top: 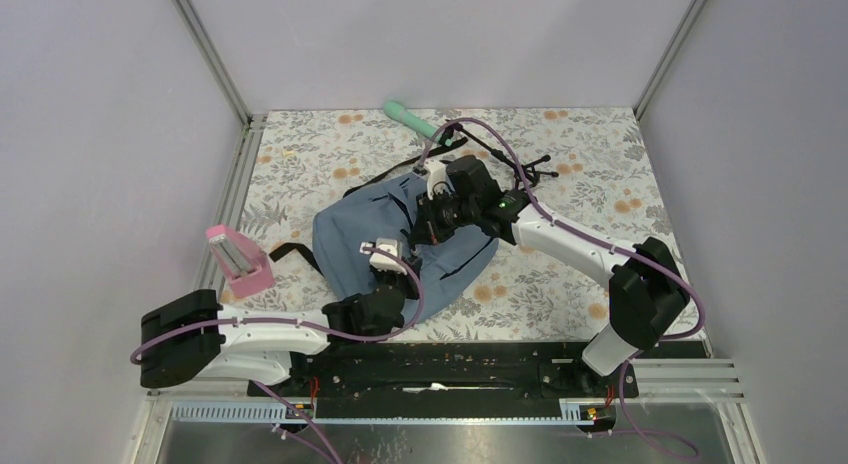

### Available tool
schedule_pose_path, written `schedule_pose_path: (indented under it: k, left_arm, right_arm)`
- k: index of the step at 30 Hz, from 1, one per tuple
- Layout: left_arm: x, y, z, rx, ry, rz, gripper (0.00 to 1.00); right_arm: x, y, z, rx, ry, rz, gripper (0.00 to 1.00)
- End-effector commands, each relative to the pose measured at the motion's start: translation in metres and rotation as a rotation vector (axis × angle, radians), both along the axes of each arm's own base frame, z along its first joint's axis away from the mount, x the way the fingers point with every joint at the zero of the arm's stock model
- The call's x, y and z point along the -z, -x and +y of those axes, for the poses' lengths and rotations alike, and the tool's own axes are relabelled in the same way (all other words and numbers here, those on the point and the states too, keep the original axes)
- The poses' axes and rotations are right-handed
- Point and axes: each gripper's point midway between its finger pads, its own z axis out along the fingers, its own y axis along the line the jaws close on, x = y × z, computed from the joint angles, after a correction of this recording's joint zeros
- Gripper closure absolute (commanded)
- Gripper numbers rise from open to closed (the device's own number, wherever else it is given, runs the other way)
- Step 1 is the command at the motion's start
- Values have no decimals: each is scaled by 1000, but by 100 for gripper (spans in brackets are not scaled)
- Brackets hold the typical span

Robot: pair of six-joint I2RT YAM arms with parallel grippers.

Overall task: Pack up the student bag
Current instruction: Zip the student bag at the center of the board.

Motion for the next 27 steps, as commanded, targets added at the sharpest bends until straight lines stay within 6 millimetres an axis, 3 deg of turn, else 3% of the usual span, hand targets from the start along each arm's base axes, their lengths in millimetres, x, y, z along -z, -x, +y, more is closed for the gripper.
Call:
schedule_pose_path:
  k: [1, 8, 10, 12, 15, 18, 27]
  left_arm:
    - [60, 33, 7, 128, -179, 143, 100]
    - [58, 41, 6, 132, -180, 155, 100]
    - [53, 43, 5, 139, -178, 152, 99]
    - [39, 44, 3, 154, -173, 141, 91]
    - [-3, 47, -7, 230, -131, 87, 64]
    - [-35, 52, -9, 289, -80, 41, 48]
    - [-95, 57, 10, 431, -45, 49, 34]
  right_arm:
    - [-136, -82, 21, 179, -284, -401, 100]
    - [-146, -92, 24, 211, -308, -428, 100]
    - [-148, -87, 26, 184, -320, -422, 100]
    - [-148, -76, 28, 130, -332, -414, 100]
    - [-133, -57, 24, 56, -311, -395, 100]
    - [-120, -41, 13, 28, -297, -389, 100]
    - [-98, -7, -6, -25, -309, -377, 100]
